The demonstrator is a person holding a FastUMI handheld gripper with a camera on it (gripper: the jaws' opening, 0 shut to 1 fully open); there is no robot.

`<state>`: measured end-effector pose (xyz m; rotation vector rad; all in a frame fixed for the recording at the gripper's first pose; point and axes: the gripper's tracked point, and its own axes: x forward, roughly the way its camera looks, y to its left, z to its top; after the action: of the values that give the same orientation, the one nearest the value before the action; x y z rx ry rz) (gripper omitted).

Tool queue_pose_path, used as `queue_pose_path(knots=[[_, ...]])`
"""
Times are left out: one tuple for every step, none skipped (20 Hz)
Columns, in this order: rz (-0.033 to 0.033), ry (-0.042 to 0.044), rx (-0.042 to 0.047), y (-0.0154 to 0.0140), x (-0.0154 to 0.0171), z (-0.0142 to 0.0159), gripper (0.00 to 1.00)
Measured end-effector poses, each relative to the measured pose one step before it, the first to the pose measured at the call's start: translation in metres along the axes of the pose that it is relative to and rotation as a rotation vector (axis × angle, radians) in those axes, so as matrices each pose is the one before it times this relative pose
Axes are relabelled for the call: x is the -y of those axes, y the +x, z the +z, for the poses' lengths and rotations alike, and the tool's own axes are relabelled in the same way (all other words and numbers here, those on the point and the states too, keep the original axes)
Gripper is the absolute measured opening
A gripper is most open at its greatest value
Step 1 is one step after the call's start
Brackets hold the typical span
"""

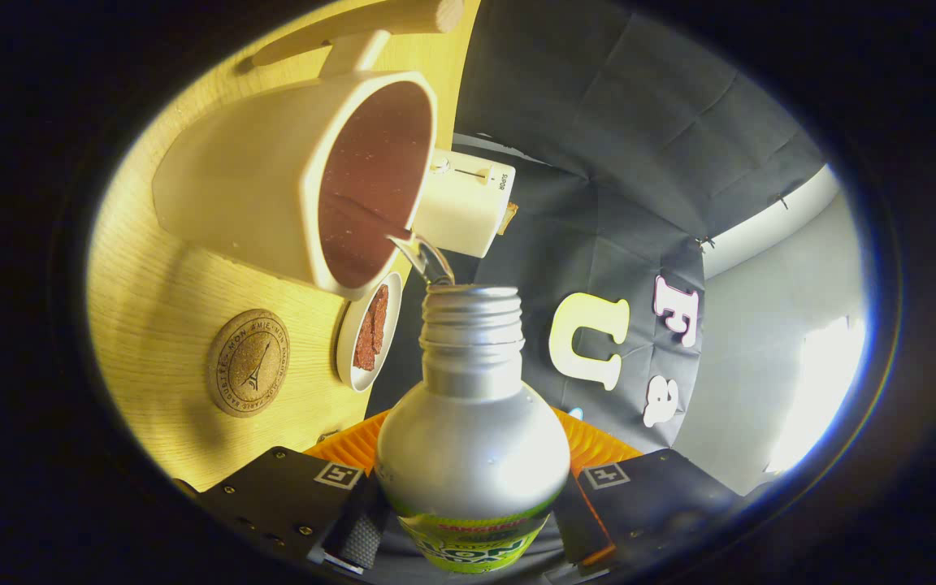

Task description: Take the bottle from table, then pour the juice into the cup, finally place the bottle on the coaster

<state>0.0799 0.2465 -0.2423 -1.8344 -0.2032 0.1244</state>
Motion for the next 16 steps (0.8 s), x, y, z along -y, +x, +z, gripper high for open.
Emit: queue_pose_path(knots=[[0.00226,0.00123,0.00118,0.00088,-0.00032,-0.00015,0.83],[0.0008,-0.0006,0.00182,0.0004,-0.00009,0.00106,0.83],[-0.00172,-0.00355,0.00193,0.00004,0.00077,0.00098,0.83],[-0.00087,-0.0045,0.00145,-0.00008,0.00062,0.00108,0.83],[0.00133,-0.00552,0.00208,0.00034,-0.00078,0.00033,0.83],[0.00033,-0.00765,0.00141,-0.00041,0.00052,0.00026,0.83],[-0.00231,-0.00644,0.00102,0.00021,0.00084,0.00011,0.83],[-0.00099,-0.00716,-0.00004,0.00123,0.00055,-0.00009,0.83],[-0.00074,-0.00617,-0.00066,-0.00005,0.00032,-0.001,0.83],[-0.0003,-0.00783,0.00013,0.00012,0.00039,-0.00043,0.83],[-0.00052,-0.00906,0.00126,-0.00109,0.00028,-0.00069,0.83],[-0.00076,-0.0085,-0.00089,0.00013,0.00088,0.0002,0.83],[-0.00111,-0.00653,0.00031,0.00007,0.00082,-0.00056,0.83],[-0.00148,-0.00762,-0.00001,0.00127,0.00138,-0.00078,0.83],[-0.00232,-0.00741,-0.00036,-0.0005,0.00107,-0.00122,0.83],[-0.00069,-0.00666,-0.00219,0.00031,0.00021,-0.00052,0.83]])
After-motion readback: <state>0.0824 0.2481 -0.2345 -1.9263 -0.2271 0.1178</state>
